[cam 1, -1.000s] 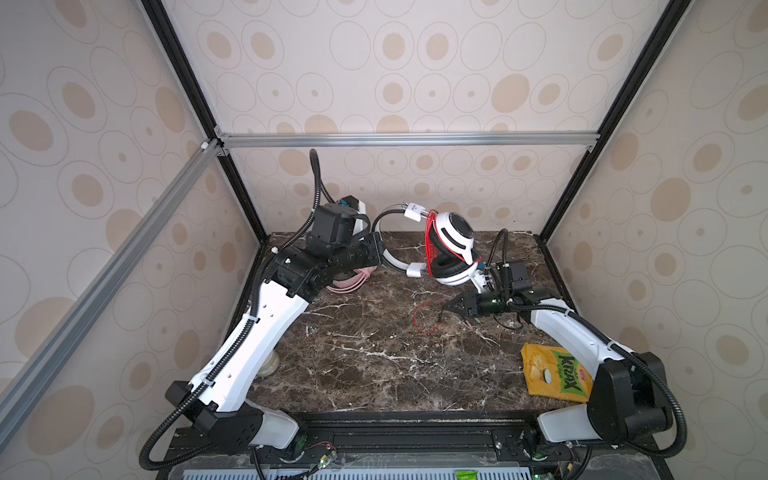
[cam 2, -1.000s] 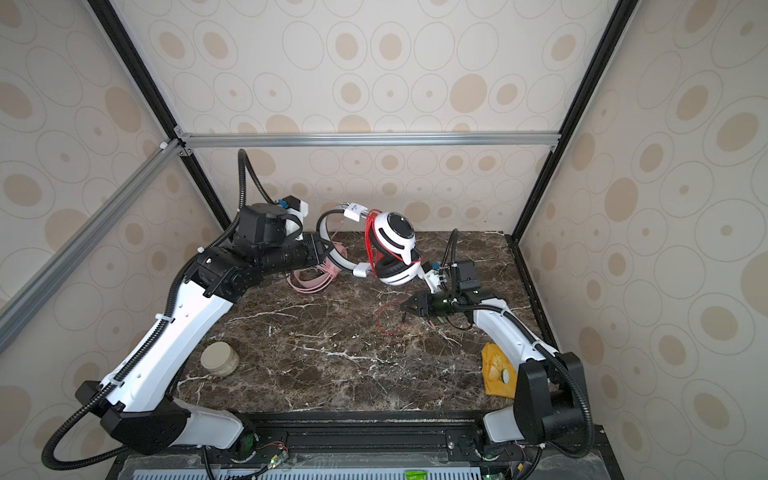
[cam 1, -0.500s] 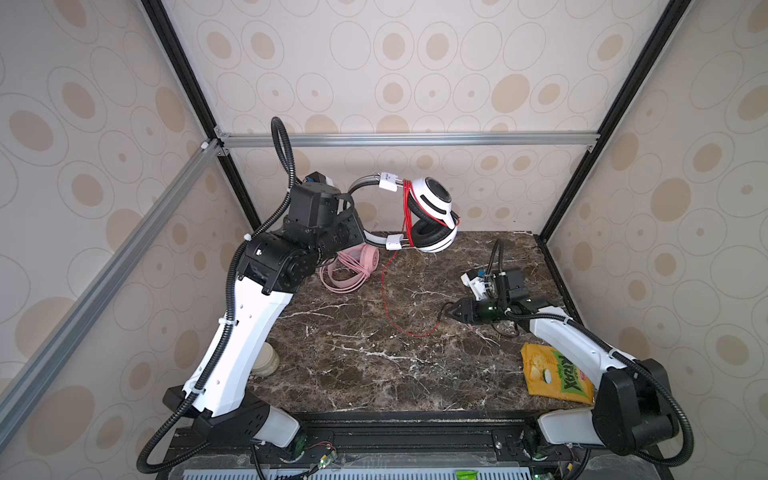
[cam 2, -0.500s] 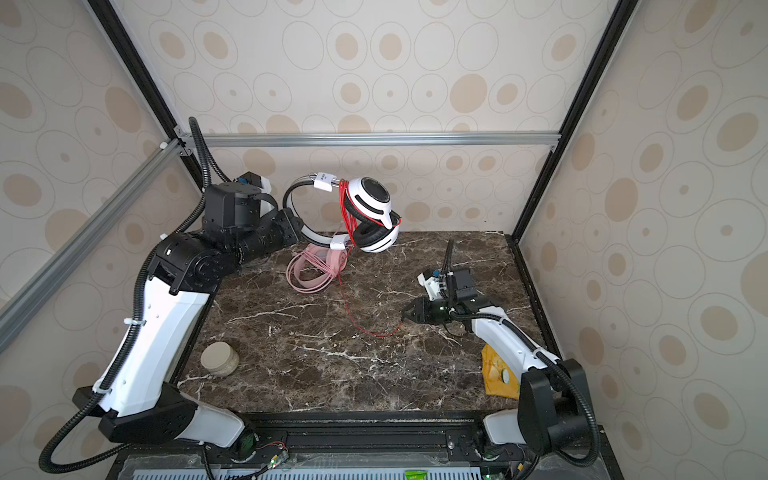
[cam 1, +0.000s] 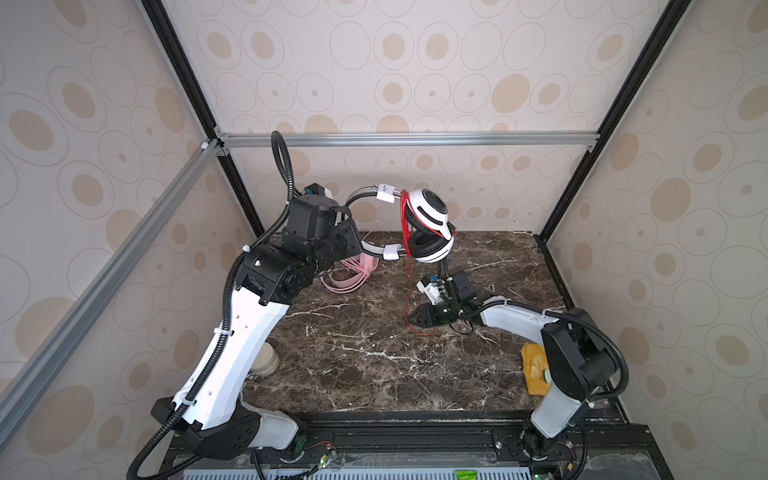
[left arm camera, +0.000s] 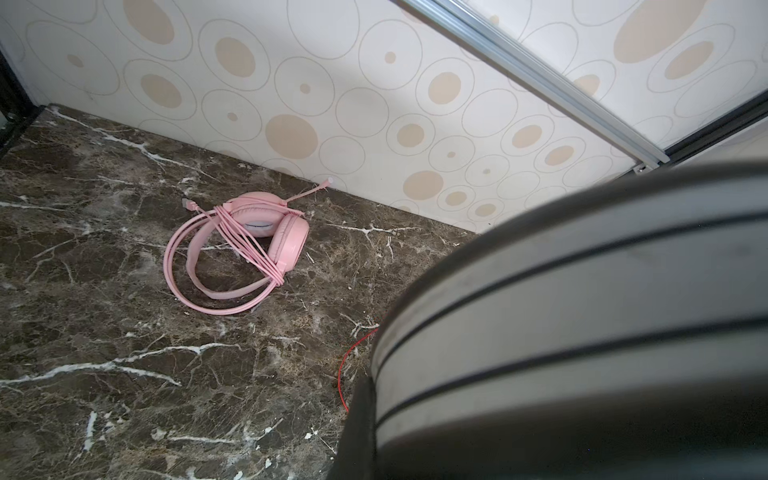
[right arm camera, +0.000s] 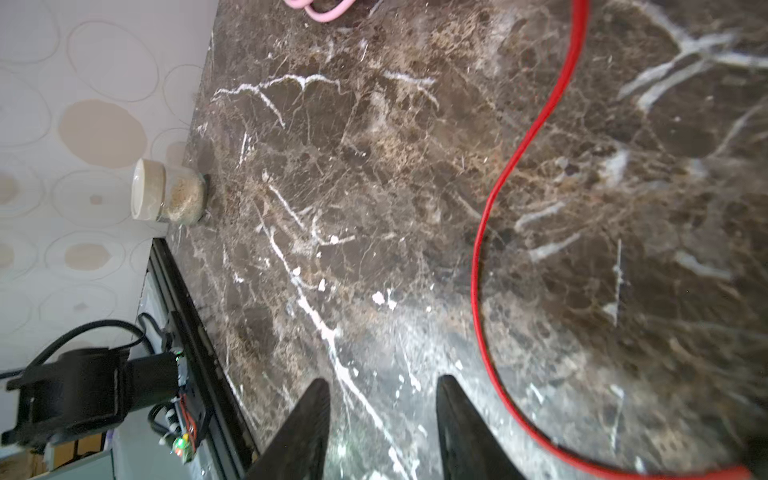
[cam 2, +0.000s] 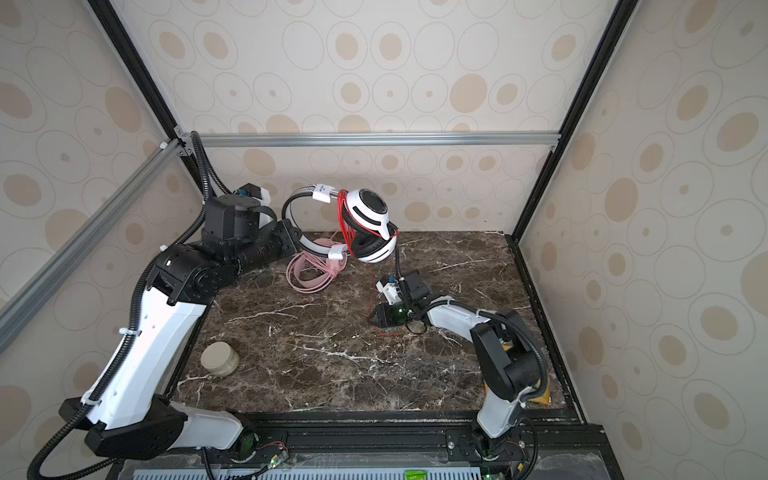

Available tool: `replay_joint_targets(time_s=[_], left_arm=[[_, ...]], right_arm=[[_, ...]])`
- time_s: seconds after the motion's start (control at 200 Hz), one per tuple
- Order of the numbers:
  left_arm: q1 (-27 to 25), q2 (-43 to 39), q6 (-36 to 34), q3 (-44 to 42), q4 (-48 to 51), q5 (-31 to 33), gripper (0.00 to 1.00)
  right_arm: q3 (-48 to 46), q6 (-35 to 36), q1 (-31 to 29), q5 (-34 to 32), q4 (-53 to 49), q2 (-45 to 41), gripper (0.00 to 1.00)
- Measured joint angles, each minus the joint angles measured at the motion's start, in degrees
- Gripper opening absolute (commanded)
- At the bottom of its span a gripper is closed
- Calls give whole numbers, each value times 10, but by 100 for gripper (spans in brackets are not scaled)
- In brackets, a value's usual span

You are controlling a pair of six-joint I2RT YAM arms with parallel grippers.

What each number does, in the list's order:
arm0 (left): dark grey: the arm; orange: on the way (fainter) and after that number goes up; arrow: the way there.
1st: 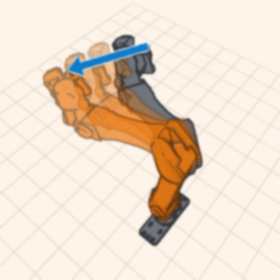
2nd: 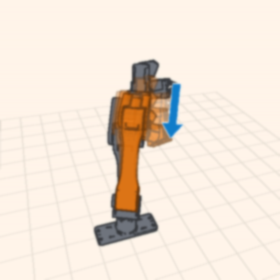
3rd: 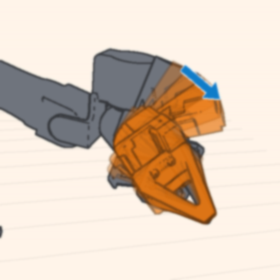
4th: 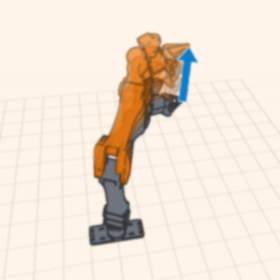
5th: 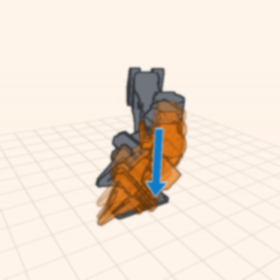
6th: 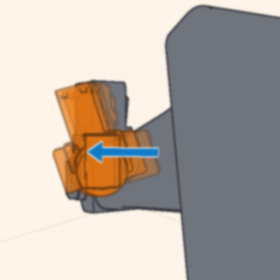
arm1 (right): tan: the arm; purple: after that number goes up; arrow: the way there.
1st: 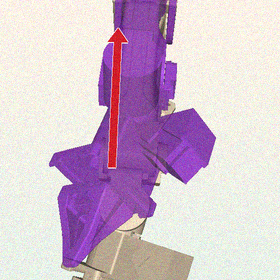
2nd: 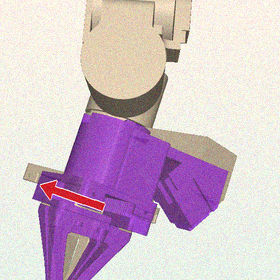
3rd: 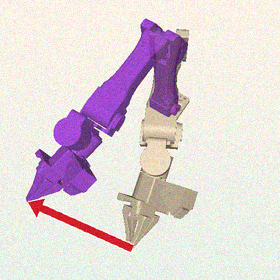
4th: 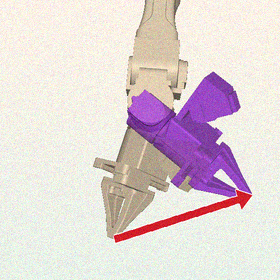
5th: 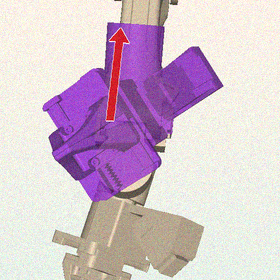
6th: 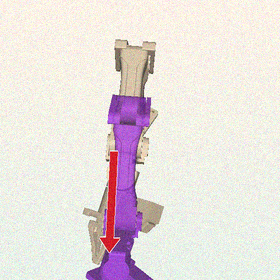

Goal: Wrap the headphones

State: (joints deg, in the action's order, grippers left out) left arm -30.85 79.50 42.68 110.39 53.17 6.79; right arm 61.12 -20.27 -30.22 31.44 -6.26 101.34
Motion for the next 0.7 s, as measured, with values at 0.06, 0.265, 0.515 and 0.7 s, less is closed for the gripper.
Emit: replay_joint_targets(time_s=[0.06,0.265,0.515,0.7], left_arm=[[0,0,0,0,0,0,0],[0,0,0,0,0,0,0],[1,0,0,-2,1,0,0],[2,-1,0,-3,1,0,0]], right_arm=[[15,-3,-2,-15,12,26,43],[54,-24,-4,-64,44,80,43],[108,-42,-9,-68,72,134,41],[119,-70,-14,-45,114,180,38]])
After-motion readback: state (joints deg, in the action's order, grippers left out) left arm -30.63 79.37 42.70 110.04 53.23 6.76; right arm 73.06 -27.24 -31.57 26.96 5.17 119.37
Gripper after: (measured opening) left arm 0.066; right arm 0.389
